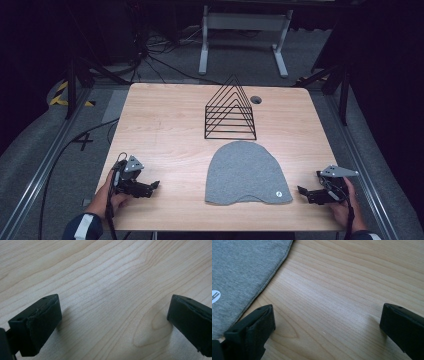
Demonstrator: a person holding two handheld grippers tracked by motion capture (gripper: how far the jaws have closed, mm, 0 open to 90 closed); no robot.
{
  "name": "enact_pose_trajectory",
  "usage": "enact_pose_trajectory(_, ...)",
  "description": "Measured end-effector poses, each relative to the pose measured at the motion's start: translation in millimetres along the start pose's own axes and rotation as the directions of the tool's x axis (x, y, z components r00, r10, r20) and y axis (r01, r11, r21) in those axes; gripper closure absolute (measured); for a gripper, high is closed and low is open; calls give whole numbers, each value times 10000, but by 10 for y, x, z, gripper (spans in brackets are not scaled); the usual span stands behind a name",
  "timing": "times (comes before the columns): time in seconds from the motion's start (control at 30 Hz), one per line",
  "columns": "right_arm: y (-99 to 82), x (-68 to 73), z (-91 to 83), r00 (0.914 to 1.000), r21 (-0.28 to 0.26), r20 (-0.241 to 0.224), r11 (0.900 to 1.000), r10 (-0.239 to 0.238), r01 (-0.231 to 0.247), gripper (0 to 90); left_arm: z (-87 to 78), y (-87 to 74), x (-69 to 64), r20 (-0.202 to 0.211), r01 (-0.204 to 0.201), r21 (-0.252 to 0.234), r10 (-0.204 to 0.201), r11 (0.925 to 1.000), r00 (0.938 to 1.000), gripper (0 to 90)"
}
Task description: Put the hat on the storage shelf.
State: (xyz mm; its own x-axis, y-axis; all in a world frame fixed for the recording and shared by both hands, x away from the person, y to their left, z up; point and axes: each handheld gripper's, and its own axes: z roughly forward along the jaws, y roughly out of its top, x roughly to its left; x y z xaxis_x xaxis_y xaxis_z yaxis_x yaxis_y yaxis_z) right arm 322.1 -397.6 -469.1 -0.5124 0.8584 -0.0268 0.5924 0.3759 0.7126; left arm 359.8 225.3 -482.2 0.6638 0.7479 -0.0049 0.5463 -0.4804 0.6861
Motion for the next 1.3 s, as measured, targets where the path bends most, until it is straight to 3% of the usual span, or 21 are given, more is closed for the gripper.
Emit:
enact_pose_trajectory(0.2,1,0,-2,10000,29,-2,10000,-13,13,2,2,-3,-2,4,-17,-46,17,10000,10000,0)
enact_pose_trajectory(0.3,-1,6,-2,10000,11,34,10000,20,-20,2,-15,-13,-23,210,-59,51,58,10000,9998,4)
enact_pose_trajectory(0.37,-5,11,-8,10000,24,54,10000,11,-11,3,-38,-24,-38,546,-403,145,394,9991,9977,7)
enact_pose_trajectory(0.53,0,32,-7,9999,33,-70,9999,-140,140,4,-34,2,-30,722,-642,159,629,9978,9954,40)
enact_pose_trajectory(0.7,16,34,-10,9998,226,-77,9996,-159,160,15,-6,87,-82,982,-766,157,747,9969,9924,153)
enact_pose_trajectory(0.73,43,50,-31,9994,190,-235,9995,-252,257,164,37,141,-142,1065,-823,126,805,9965,9910,171)
enact_pose_trajectory(0.77,57,58,-37,9990,100,-312,9994,-315,318,238,60,181,-177,1161,-972,139,950,9952,9887,186)
enact_pose_trajectory(0.83,80,82,-39,9986,10,-419,9995,-318,319,243,97,228,-236,1236,-1083,58,1068,9941,9866,205)
enact_pose_trajectory(0.87,138,144,-27,9976,-113,-398,9984,-562,558,296,112,260,-271,1240,-1190,-8,1182,9929,9852,237)
enact_pose_trajectory(0.9,138,144,-27,9976,-113,-398,9984,-562,558,296,143,317,-328,1420,-1359,-107,1361,9907,9805,237)
enact_pose_trajectory(0.93,217,241,-14,9945,-312,-587,9959,-869,852,397,166,366,-378,1558,-1433,-154,1440,9896,9772,254)
enact_pose_trajectory(0.97,246,277,-7,9930,-298,-673,9950,-968,950,433,182,402,-424,1671,-1442,-240,1462,9893,9751,268)
enact_pose_trajectory(1.0,246,277,-7,9930,-298,-673,9950,-968,950,433,204,458,-474,1838,-1636,-391,1680,9857,9685,268)
enact_pose_trajectory(1.07,323,388,40,9871,-247,-851,9907,-1358,1341,530,249,584,-617,2069,-1776,-702,1885,9816,9600,309)
enact_pose_trajectory(1.1,372,480,83,9768,-262,-1127,9833,-1821,1802,609,272,640,-688,2275,-1865,-866,2017,9786,9527,351)
enact_pose_trajectory(1.13,372,480,83,9768,-262,-1127,9833,-1821,1802,609,287,685,-737,2384,-2058,-946,2229,9740,9452,351)
enact_pose_trajectory(1.17,420,555,111,9690,-236,-1290,9775,-2108,2095,674,342,814,-908,2656,-2461,-1157,2687,9623,9259,404)
enact_pose_trajectory(1.2,444,588,125,9661,-295,-1397,9762,-2170,2150,709,342,814,-908,2656,-2461,-1157,2687,9623,9259,441)
enact_pose_trajectory(1.23,467,622,142,9617,-349,-1527,9738,-2275,2249,734,393,905,-1018,2837,-2770,-1337,3045,9515,9093,467)
enact_pose_trajectory(1.3,505,684,182,9551,-232,-1615,9685,-2484,2480,762,463,981,-1135,3077,-2980,-1482,3303,9430,8923,516)
